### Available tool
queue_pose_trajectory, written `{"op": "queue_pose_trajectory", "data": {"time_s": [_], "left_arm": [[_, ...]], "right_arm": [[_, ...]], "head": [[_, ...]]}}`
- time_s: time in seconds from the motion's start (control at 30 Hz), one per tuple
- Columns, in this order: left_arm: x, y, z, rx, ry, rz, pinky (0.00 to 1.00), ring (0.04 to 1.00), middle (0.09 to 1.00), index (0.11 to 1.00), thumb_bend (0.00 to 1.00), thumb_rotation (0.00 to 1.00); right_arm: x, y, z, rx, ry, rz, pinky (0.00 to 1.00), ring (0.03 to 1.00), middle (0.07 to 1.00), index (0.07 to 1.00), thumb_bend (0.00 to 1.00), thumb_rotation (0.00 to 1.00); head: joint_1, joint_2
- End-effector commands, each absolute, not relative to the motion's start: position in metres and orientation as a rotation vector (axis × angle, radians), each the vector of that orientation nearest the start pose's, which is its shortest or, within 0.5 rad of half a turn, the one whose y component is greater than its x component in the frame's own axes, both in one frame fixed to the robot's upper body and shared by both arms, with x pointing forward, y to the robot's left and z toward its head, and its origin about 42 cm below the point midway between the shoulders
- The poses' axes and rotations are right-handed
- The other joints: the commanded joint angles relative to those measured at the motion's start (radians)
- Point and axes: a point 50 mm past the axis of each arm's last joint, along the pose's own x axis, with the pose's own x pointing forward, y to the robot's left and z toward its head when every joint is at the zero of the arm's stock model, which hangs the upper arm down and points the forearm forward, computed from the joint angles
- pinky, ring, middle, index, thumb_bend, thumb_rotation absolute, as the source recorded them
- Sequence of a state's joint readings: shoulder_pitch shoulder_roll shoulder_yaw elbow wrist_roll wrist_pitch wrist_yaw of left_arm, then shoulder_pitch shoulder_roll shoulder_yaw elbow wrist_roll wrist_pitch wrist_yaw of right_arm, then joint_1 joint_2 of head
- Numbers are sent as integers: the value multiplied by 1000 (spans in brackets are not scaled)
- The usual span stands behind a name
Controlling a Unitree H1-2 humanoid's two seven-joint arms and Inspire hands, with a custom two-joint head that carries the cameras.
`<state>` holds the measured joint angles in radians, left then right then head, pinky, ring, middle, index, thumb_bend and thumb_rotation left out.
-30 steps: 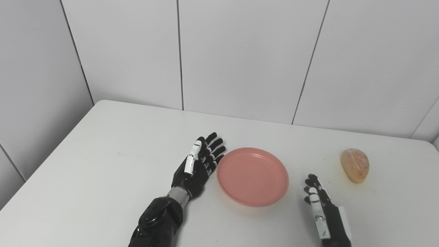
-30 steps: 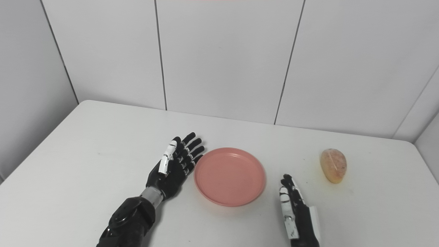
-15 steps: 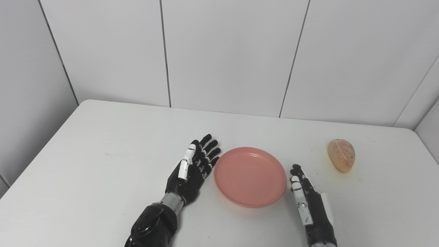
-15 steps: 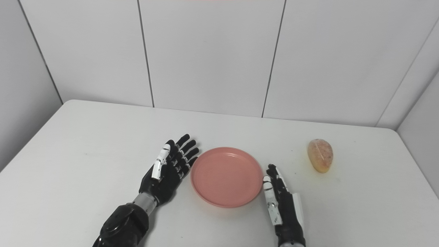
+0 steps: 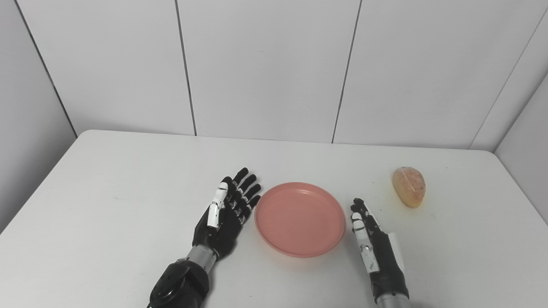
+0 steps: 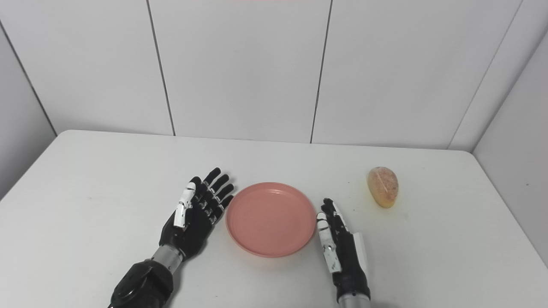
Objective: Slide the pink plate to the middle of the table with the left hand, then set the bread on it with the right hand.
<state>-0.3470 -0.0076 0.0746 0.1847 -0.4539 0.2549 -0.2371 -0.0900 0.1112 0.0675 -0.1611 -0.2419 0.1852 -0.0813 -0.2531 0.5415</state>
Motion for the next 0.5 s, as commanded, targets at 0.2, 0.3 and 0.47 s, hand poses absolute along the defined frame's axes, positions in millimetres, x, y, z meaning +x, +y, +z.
{"op": "queue_pose_trajectory", "data": {"time_s": [0.2,0.3,0.47], "left_arm": [[376,186,118,-465,130,-308,978,962,963,945,353,1000],[375,186,118,-472,127,-308,977,963,964,946,348,1000],[373,186,117,-476,120,-310,996,973,971,956,345,1000]], "right_arm": [[310,-163,186,-177,-201,-85,847,897,910,914,331,1000],[310,-167,193,-211,-225,-95,832,893,909,913,347,1000],[311,-175,209,-298,-266,-102,791,892,910,916,380,1000]], "head": [[-55,-31],[-66,-36],[-87,-46]]}}
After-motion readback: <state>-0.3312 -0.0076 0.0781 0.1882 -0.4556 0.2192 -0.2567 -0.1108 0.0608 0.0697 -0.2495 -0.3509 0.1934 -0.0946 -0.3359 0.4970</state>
